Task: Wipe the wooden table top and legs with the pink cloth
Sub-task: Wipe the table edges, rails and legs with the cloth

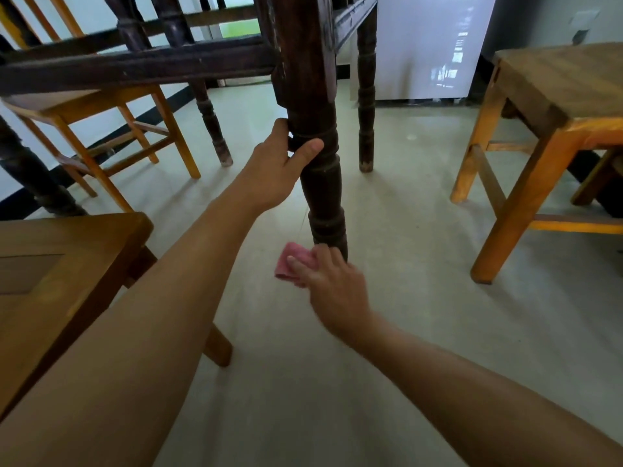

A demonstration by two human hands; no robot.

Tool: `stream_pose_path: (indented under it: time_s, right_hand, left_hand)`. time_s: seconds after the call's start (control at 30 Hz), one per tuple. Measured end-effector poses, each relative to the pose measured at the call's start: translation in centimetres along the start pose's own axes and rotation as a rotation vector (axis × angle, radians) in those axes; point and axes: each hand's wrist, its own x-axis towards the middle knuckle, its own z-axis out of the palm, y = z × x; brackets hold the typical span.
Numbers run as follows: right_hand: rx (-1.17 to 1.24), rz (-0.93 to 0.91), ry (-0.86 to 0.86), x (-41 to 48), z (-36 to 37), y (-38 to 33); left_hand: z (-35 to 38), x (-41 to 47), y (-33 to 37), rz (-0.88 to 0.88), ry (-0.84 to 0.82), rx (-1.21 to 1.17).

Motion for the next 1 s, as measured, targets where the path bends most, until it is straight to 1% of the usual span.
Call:
stream_pose_path:
  time_s: [0.1,0.13,0.17,0.23,0.27,0.3,0.33,0.37,0.4,0.43,0.47,0.53,0.57,0.6,0.63,0.67,0.73,0.77,0.83,0.9,0.97,1.0]
  right_hand:
    - [-0.096,0.013,0.077,0.1,-1.4,5.3]
    - [-0.108,0.065,0.075,-0.5,-1.6,6.8]
    - [-0.093,0.178,0.07,-1.1,-1.7,8.1]
    - [-0.032,0.509,0.064,-2.0,-1.9,10.9]
    - [-0.004,0.644,0.085,-2.2,-2.0,11.7]
    - [0.03,0.725,0.114,-2.1,-2.0,12.0]
    - [0.088,0.743,0.161,-1.7,-1.8,11.4]
    - [0.169,0.719,0.211,-1.2,-1.5,10.0]
    - [0.234,0.653,0.231,-0.8,-1.1,8.0]
    - [0.268,0.564,0.207,-0.9,-0.1,5.8]
    - [0.284,0.488,0.151,-1.7,1.2,4.1]
    - [0.223,0.39,-0.004,-4.4,3.6,2.8]
    - [0.186,0.385,-0.11,-5.8,4.3,3.5]
    - [0.163,0.407,-0.18,-6.9,4.6,4.6]
    - [0.18,0.472,-0.217,-7.5,4.4,5.7]
    - [0.225,0.57,-0.185,-7.2,4.0,6.5]
    - [0.324,0.756,0.034,-4.8,3.0,7.9]
    - [0.371,0.8,0.141,-3.1,2.5,8.0]
    - [0.491,0.8,0.268,0.0,2.4,6.7]
    - [0.528,0.748,0.277,0.8,3.2,4.1]
    - [0.468,0.68,0.167,-1.3,5.1,2.6]
    - [0.422,0.625,0.064,-3.0,6.0,2.3]
  left_hand:
    - [0.1,0.0,0.0,-0.002,0.012,-0.003]
    - [0.2,0.0,-0.1,-0.003,0.018,-0.001]
    - [0.2,0.0,-0.2,-0.001,0.023,0.002]
    - [0.4,-0.1,-0.3,0.005,0.032,0.008]
    - [0.5,0.0,-0.3,0.009,0.038,0.005]
    - [0.7,0.0,-0.3,0.011,0.044,-0.003]
    - [0.9,0.0,-0.3,0.011,0.052,-0.017]
    - [1.1,0.0,-0.4,0.009,0.061,-0.036]
    - [1.5,-0.1,-0.5,0.004,0.069,-0.064]
    - [1.9,-0.3,-0.6,-0.01,0.078,-0.096]
    - [2.3,-0.6,-0.8,-0.03,0.084,-0.123]
    - [3.2,-1.3,-1.5,-0.066,0.066,-0.14]
    - [3.6,-1.6,-1.9,-0.07,0.045,-0.124]
    - [3.8,-1.8,-2.4,-0.066,0.024,-0.101]
    - [3.9,-1.9,-2.9,-0.058,0.004,-0.081]
    - [3.9,-1.8,-3.2,-0.049,-0.008,-0.069]
    - [3.9,-1.5,-3.7,-0.036,-0.009,-0.065]
    - [4.0,-1.4,-3.7,-0.033,0.0,-0.067]
    - [4.3,-1.5,-3.7,-0.022,0.02,-0.064]
    - [4.3,-1.5,-3.8,-0.012,0.028,-0.065]
    - [4.3,-1.5,-3.9,-0.016,0.028,-0.073]
    - [4.3,-1.5,-4.0,-0.021,0.028,-0.073]
